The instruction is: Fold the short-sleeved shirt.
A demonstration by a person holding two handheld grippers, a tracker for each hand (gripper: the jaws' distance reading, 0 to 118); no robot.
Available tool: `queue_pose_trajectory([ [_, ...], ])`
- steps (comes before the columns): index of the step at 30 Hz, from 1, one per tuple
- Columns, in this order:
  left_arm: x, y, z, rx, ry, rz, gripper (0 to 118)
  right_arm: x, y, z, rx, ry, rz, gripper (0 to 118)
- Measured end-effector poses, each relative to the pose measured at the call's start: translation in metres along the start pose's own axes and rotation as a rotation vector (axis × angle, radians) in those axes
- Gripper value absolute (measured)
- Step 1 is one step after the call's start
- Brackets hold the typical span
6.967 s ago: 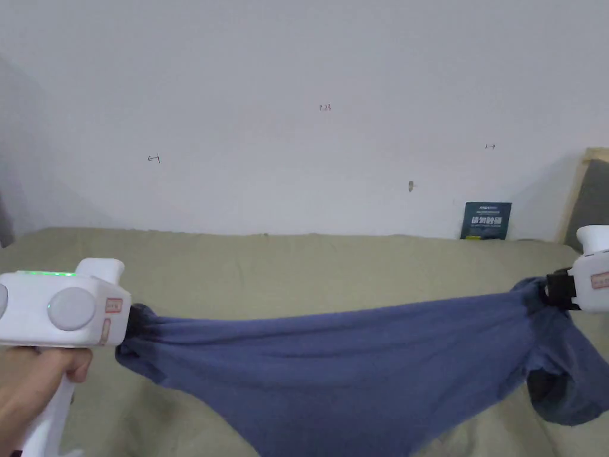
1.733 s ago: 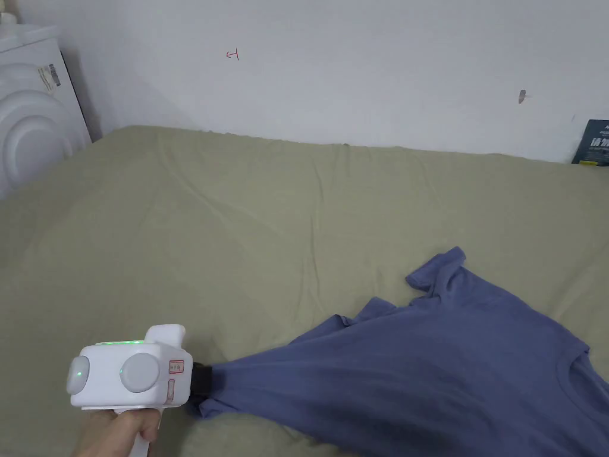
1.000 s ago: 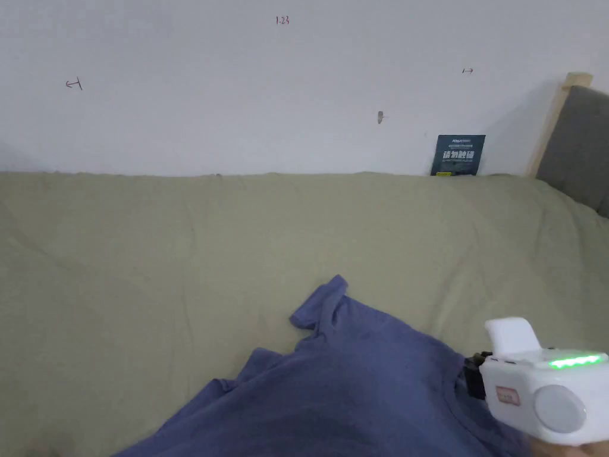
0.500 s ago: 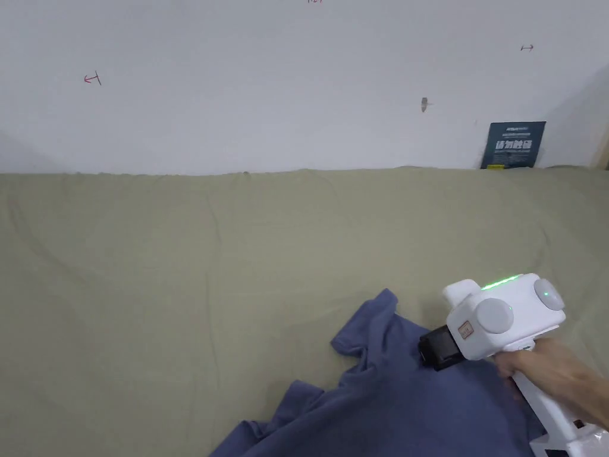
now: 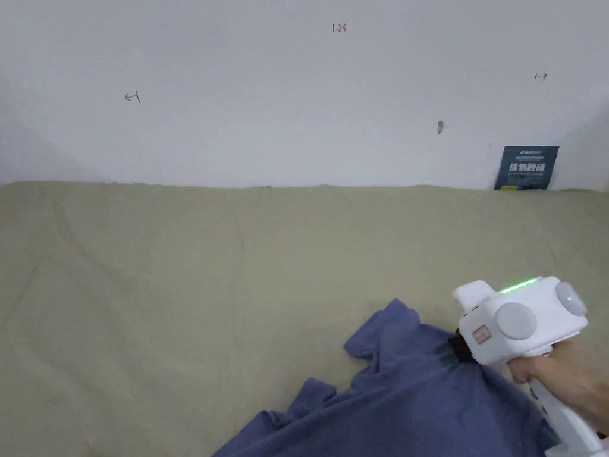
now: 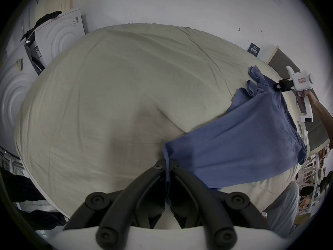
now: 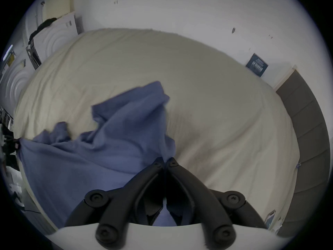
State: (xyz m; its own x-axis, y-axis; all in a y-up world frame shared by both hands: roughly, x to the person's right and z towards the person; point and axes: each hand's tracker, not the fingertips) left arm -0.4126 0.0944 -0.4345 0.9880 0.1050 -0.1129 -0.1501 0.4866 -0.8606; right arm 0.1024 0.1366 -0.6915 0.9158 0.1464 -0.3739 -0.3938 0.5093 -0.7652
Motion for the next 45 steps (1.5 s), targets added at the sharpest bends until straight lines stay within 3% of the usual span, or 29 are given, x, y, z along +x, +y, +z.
queue_pose_trajectory([
  [10, 0.024, 0.062, 0.083, 0.189, 0.031, -0.054, 0, 0.039, -0.032, 0.195, 0.272, -0.083, -0.074, 2],
  [16, 0.059, 0.120, 0.158, 0.360, 0.038, -0.090, 0, 0.064, -0.063, 0.323, 0.448, -0.145, -0.152, 2],
  [22, 0.096, 0.174, 0.247, 0.537, 0.034, -0.099, 0, 0.075, -0.074, 0.411, 0.571, -0.212, -0.198, 2],
  [33, 0.118, 0.209, 0.346, 0.652, 0.069, -0.078, 0, 0.081, -0.053, 0.468, 0.673, -0.227, -0.256, 2],
  [45, 0.095, 0.215, 0.349, 0.644, 0.122, -0.052, 0, 0.065, -0.023, 0.461, 0.690, -0.214, -0.233, 2],
])
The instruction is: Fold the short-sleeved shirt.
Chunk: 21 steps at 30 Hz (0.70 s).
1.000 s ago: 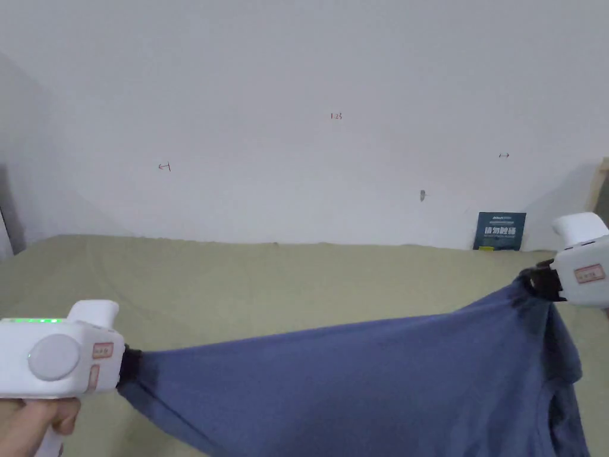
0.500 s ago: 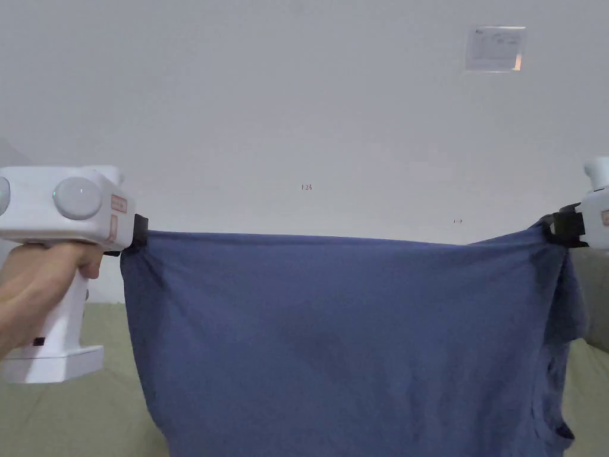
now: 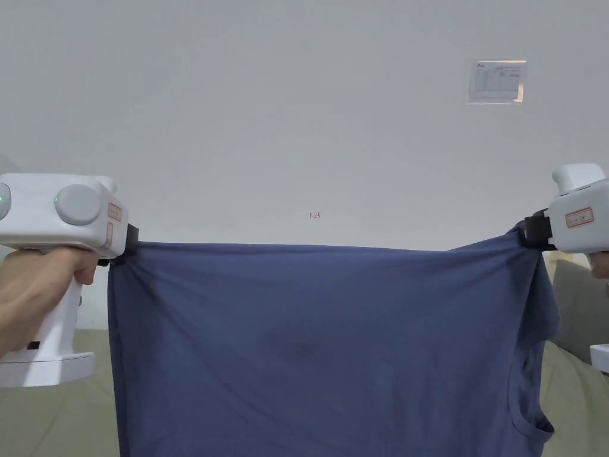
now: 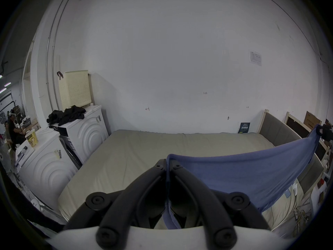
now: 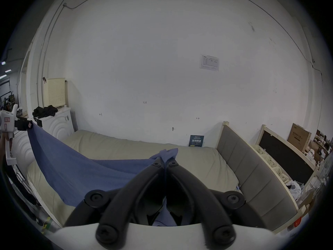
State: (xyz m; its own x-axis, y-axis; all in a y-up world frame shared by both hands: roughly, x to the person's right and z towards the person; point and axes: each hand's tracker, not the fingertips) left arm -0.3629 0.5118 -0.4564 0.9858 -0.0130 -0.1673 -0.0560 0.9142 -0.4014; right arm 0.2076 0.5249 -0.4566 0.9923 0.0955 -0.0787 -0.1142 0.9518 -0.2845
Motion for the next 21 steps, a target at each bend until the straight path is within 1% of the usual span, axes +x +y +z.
queue_pose_trajectory([
  [11, 0.002, 0.017, -0.031, 0.007, 0.027, 0.010, 0, -0.009, 0.018, -0.032, 0.017, -0.008, 0.000, 2],
  [21, 0.021, 0.045, -0.103, -0.017, 0.061, -0.014, 0, -0.012, 0.059, -0.113, -0.003, -0.044, 0.044, 2],
])
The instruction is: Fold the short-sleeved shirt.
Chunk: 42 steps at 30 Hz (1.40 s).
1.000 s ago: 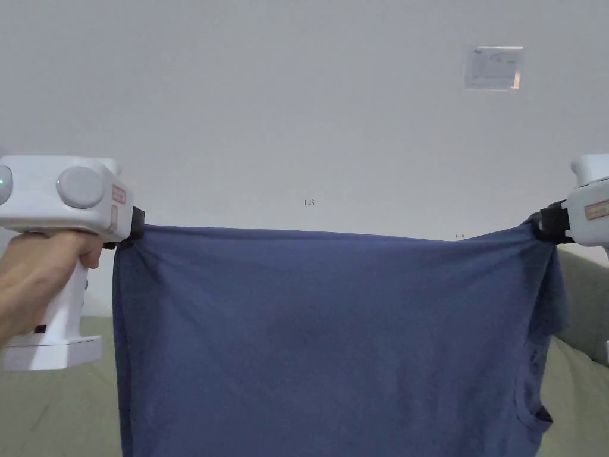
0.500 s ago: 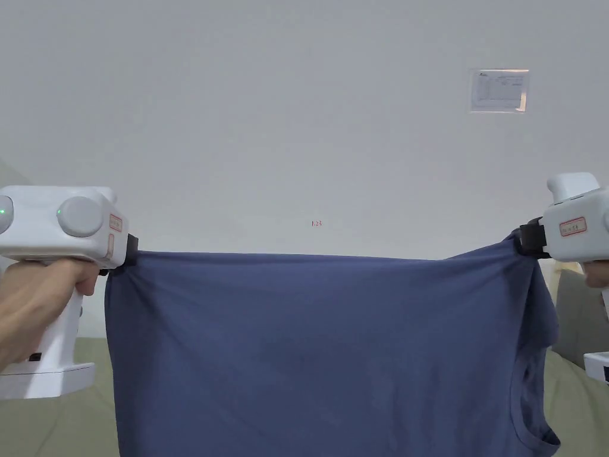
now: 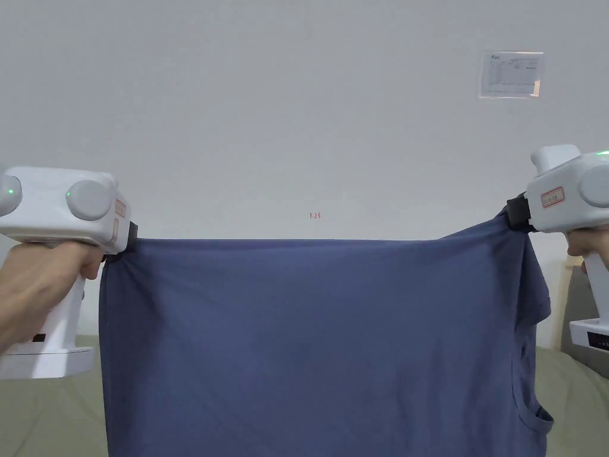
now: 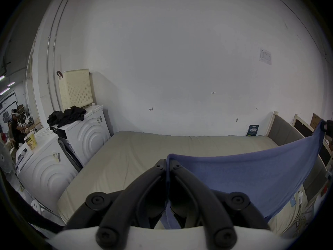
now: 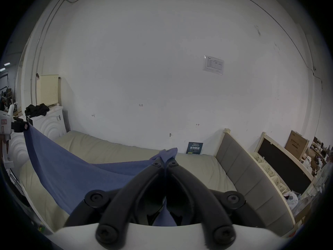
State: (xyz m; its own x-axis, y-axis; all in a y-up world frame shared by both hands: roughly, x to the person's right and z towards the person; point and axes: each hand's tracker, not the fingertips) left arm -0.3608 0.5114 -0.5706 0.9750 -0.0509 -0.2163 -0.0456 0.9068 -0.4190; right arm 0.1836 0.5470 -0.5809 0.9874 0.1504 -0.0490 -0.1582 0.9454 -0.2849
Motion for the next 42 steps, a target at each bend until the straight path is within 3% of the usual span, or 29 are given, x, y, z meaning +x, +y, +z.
queue_pose_trajectory([
  [12, 0.029, 0.052, -0.097, 0.012, 0.052, -0.011, 0, -0.005, 0.047, -0.113, 0.003, -0.044, 0.040, 2],
  [23, 0.055, 0.053, -0.171, 0.046, 0.086, -0.015, 0, -0.007, 0.050, -0.188, 0.032, -0.066, -0.005, 2],
  [34, 0.069, -0.044, -0.229, -0.087, 0.065, -0.042, 0, -0.011, -0.065, -0.225, -0.115, -0.036, -0.002, 2],
  [39, 0.064, -0.118, -0.225, -0.162, 0.020, -0.064, 0, -0.015, -0.146, -0.199, -0.209, -0.007, 0.035, 2],
  [42, 0.058, -0.166, -0.209, -0.208, 0.003, -0.069, 0, -0.016, -0.194, -0.167, -0.239, 0.024, 0.010, 2],
])
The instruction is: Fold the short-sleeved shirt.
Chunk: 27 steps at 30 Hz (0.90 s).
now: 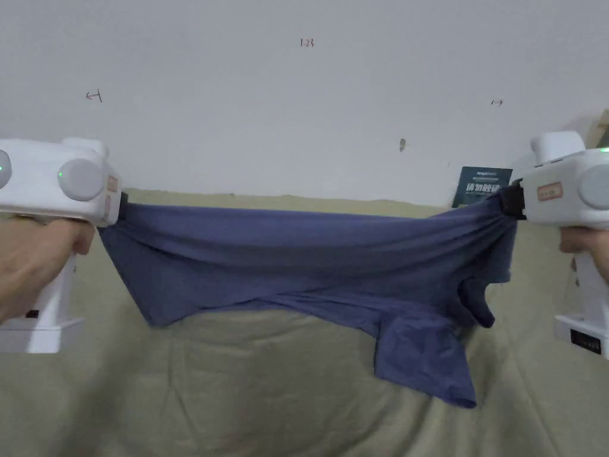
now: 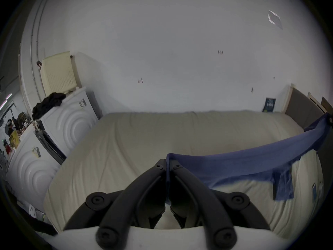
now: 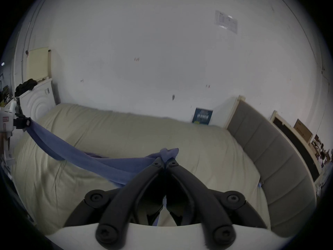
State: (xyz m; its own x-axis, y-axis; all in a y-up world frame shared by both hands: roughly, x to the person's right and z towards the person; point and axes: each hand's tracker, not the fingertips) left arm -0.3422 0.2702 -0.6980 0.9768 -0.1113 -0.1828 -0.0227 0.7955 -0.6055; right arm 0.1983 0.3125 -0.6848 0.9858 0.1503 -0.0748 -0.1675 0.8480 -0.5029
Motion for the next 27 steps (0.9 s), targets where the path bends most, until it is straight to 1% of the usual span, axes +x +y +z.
queue_pose_trajectory([
  [2, -0.003, -0.034, 0.008, -0.038, -0.015, -0.007, 0, -0.002, -0.036, 0.014, -0.034, 0.016, -0.005, 2],
  [4, -0.008, -0.070, 0.017, -0.073, -0.027, -0.014, 0, -0.006, -0.074, 0.032, -0.072, 0.037, 0.012, 2],
  [5, -0.010, -0.088, 0.022, -0.091, -0.031, -0.019, 0, -0.008, -0.093, 0.039, -0.099, 0.033, 0.008, 2],
  [6, -0.012, -0.102, 0.027, -0.100, -0.034, -0.018, 0, -0.009, -0.109, 0.046, -0.119, 0.059, -0.001, 2],
  [8, -0.017, -0.135, 0.042, -0.130, -0.043, -0.025, 0, -0.012, -0.143, 0.062, -0.140, 0.065, -0.048, 2],
  [9, -0.019, -0.151, 0.049, -0.147, -0.043, -0.025, 0, -0.014, -0.159, 0.069, -0.166, 0.081, -0.032, 2],
  [12, -0.027, -0.192, 0.069, -0.176, -0.051, -0.034, 0, -0.021, -0.205, 0.094, -0.208, 0.094, -0.025, 2],
  [14, -0.033, -0.217, 0.082, -0.189, -0.066, -0.023, 0, -0.023, -0.233, 0.111, -0.223, 0.102, -0.046, 2],
  [16, -0.042, -0.240, 0.085, -0.207, -0.075, -0.006, 0, -0.017, -0.260, 0.120, -0.237, 0.118, -0.092, 2],
  [19, -0.048, -0.270, 0.102, -0.223, -0.080, 0.002, 0, -0.016, -0.288, 0.138, -0.252, 0.125, -0.131, 2],
  [23, -0.057, -0.307, 0.126, -0.240, -0.094, 0.021, 0, -0.016, -0.318, 0.163, -0.272, 0.136, -0.136, 2],
  [27, -0.063, -0.330, 0.149, -0.244, -0.105, 0.036, 0, -0.015, -0.344, 0.184, -0.289, 0.141, -0.152, 2],
])
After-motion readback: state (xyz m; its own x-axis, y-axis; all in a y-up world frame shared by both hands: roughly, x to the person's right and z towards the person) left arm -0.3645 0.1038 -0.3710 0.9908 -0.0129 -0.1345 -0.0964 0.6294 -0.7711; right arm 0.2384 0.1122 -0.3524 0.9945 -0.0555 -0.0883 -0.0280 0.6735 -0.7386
